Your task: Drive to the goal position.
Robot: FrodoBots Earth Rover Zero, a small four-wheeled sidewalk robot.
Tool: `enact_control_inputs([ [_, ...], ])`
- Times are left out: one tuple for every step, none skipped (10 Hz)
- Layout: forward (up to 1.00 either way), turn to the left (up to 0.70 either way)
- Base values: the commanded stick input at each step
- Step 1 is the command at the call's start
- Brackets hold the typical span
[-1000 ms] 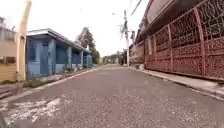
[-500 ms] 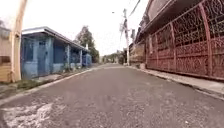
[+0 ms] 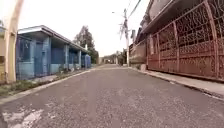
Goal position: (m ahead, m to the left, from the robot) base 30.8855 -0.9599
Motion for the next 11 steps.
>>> enact_control_inputs([
  [0.5, 0.0],
  [0.5, 0.0],
  [0.5, 0.0],
  [0.5, 0.0],
  [0.5, 0.0],
  [0.5, 0.0],
  [0.5, 0.0],
  [0.5, 0.0],
  [0.5, 0.0],
  [0.5, 0.0],
  [0.5, 0.0],
])
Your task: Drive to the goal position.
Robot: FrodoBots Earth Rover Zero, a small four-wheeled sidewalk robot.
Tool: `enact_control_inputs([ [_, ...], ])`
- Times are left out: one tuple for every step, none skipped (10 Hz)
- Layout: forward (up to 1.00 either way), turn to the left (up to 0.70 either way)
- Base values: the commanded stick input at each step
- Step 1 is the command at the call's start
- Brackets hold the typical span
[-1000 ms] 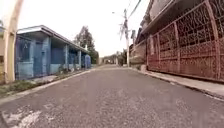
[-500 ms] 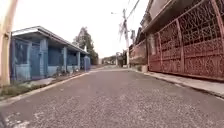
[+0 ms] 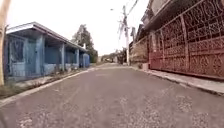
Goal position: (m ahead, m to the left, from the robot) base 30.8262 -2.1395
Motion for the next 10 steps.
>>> enact_control_inputs([
  [0.5, 0.0],
  [0.5, 0.0],
  [0.5, 0.0],
  [0.5, 0.0],
  [0.5, 0.0],
  [0.5, 0.0],
  [0.5, 0.0],
  [0.5, 0.0],
  [0.5, 0.0],
  [0.5, 0.0],
])
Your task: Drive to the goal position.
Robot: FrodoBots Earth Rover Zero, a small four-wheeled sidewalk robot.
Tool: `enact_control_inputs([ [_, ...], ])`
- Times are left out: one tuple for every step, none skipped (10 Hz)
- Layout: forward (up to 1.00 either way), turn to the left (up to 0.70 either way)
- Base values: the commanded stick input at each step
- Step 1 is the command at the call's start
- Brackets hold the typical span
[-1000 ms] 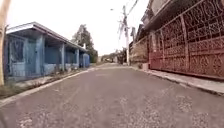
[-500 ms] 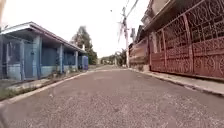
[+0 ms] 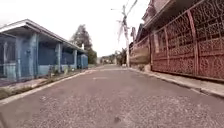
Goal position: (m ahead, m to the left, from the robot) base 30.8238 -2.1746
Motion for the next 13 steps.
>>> enact_control_inputs([
  [0.5, 0.0],
  [0.5, 0.0],
  [0.5, 0.0],
  [0.5, 0.0],
  [0.5, 0.0],
  [0.5, 0.0],
  [0.5, 0.0],
  [0.5, 0.0],
  [0.5, 0.0],
  [0.5, 0.0],
  [0.5, 0.0],
  [0.5, 0.0],
  [0.5, 0.0],
])
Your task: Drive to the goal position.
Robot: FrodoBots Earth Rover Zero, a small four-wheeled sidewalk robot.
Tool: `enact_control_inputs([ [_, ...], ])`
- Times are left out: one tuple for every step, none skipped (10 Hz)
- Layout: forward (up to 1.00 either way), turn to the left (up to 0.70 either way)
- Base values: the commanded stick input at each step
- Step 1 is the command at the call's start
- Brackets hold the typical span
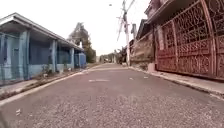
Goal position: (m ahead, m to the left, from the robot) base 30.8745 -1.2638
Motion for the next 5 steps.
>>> enact_control_inputs([
  [0.5, 0.0],
  [0.5, 0.0],
  [0.5, 0.0],
  [0.5, 0.0],
  [0.5, 0.0],
])
